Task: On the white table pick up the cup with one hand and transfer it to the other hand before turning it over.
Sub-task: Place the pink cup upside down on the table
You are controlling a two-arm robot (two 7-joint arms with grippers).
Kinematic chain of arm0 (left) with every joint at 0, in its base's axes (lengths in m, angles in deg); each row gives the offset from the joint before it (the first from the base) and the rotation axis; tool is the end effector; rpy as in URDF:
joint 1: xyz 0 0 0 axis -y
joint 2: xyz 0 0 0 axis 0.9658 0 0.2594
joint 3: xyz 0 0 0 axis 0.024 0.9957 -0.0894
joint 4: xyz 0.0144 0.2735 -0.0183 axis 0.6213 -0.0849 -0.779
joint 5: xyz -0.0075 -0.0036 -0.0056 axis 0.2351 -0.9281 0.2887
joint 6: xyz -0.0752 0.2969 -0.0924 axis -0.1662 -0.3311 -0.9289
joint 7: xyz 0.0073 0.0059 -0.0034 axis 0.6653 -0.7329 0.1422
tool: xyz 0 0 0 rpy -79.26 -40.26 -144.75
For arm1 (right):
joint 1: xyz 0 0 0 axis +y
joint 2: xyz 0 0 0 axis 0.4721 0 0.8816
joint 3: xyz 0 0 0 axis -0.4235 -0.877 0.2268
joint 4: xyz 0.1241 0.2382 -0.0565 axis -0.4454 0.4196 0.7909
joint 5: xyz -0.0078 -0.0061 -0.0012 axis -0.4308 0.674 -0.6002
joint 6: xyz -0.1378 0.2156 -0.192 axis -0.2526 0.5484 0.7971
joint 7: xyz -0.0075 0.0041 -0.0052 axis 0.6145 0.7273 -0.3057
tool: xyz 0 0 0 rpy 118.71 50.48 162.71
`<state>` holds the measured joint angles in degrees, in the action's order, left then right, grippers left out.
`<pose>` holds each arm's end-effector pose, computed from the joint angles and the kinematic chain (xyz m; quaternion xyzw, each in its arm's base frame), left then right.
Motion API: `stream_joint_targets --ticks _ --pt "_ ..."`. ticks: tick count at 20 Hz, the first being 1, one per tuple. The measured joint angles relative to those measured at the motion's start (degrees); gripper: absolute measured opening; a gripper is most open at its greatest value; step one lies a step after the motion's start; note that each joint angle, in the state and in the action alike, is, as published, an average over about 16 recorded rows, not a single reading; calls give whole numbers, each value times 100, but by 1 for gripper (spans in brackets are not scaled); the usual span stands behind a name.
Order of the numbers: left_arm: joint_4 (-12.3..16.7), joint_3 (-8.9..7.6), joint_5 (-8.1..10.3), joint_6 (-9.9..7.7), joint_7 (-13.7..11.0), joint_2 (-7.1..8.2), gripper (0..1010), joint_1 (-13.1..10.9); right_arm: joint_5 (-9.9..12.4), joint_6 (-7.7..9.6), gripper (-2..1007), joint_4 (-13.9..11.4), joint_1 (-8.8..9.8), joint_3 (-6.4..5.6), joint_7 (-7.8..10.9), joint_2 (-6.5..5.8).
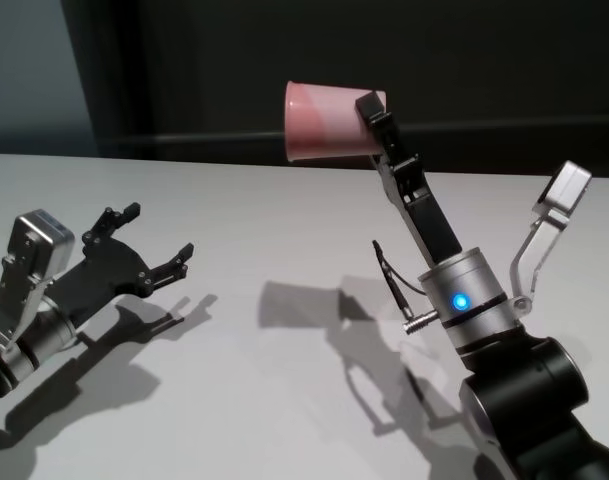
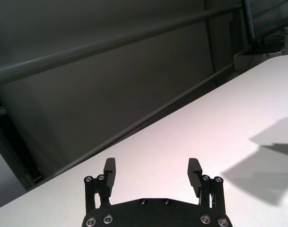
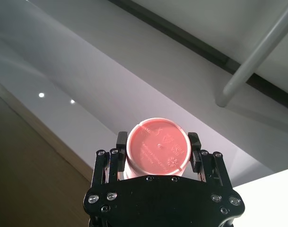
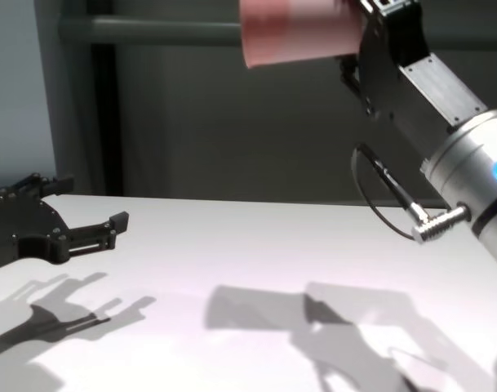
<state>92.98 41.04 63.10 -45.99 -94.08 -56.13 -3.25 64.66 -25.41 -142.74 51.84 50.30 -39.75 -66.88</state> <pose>0.3794 0.0930 -0.3036 0.0976 -0.1192 0.4505 0.8794 0.3661 0.0912 -0.2595 0.4514 0.3461 -0.2736 0.7756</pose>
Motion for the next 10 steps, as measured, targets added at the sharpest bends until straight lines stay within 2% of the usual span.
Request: stream_joint_targets --ticks 5,10 --pt "3 3 0 0 6 2 1001 2 -20 -168 743 -87 96 -35 -174 -122" --pt "5 5 0 -1 10 3 1001 3 -102 -409 743 -234 192 -78 -438 -290"
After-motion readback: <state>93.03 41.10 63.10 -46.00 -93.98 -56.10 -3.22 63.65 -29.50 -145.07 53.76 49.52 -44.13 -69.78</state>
